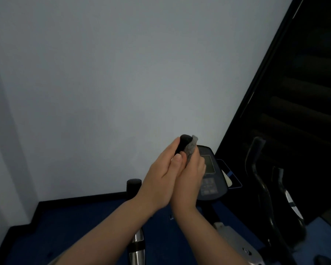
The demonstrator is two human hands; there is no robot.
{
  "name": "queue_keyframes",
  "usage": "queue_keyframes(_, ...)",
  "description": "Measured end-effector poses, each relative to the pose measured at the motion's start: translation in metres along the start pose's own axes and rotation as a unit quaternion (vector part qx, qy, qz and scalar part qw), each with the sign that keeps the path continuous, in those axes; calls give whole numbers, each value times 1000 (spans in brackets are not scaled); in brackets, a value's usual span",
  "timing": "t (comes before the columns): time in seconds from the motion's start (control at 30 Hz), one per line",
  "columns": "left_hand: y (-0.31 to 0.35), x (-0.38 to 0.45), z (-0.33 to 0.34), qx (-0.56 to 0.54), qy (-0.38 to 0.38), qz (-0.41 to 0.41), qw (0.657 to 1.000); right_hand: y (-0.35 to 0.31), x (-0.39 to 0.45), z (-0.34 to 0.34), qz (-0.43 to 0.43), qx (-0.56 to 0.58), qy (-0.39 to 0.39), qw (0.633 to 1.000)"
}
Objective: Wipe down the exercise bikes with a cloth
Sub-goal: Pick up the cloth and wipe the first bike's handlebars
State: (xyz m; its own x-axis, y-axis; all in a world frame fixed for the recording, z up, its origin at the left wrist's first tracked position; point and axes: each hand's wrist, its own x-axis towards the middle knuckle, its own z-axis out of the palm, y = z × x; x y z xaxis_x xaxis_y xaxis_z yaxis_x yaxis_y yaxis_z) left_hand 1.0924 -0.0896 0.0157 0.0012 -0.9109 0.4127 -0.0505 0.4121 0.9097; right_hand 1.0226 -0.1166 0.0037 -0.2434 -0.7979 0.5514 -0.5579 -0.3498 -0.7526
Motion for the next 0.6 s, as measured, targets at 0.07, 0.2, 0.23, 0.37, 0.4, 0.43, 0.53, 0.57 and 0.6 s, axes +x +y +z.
queue_keyframes(0.07,-1,-6,2,2,-8,-2,1000,2,-5,-5,-7,-16,-24,1000)
queue_keyframes(0.2,-5,-17,8,9,1,-33,999,6,-13,-16,-10,-47,-73,996)
queue_keyframes(0.23,-6,-20,10,13,6,-39,999,8,-15,-19,-7,-59,-92,994)
queue_keyframes(0.37,-7,-32,21,42,29,-60,997,13,-19,-35,5,-111,-154,982)
queue_keyframes(0.4,-8,-36,24,53,35,-63,996,14,-19,-40,3,-125,-172,977)
queue_keyframes(0.43,-9,-40,27,63,40,-66,995,14,-20,-45,0,-141,-193,971)
queue_keyframes(0.53,-10,-51,36,99,47,-76,991,14,-26,-59,-43,-216,-259,940)
queue_keyframes(0.57,-10,-55,39,116,48,-78,989,13,-30,-65,-69,-242,-274,928)
queue_keyframes(0.6,-10,-58,42,129,49,-81,987,13,-33,-71,-92,-256,-287,919)
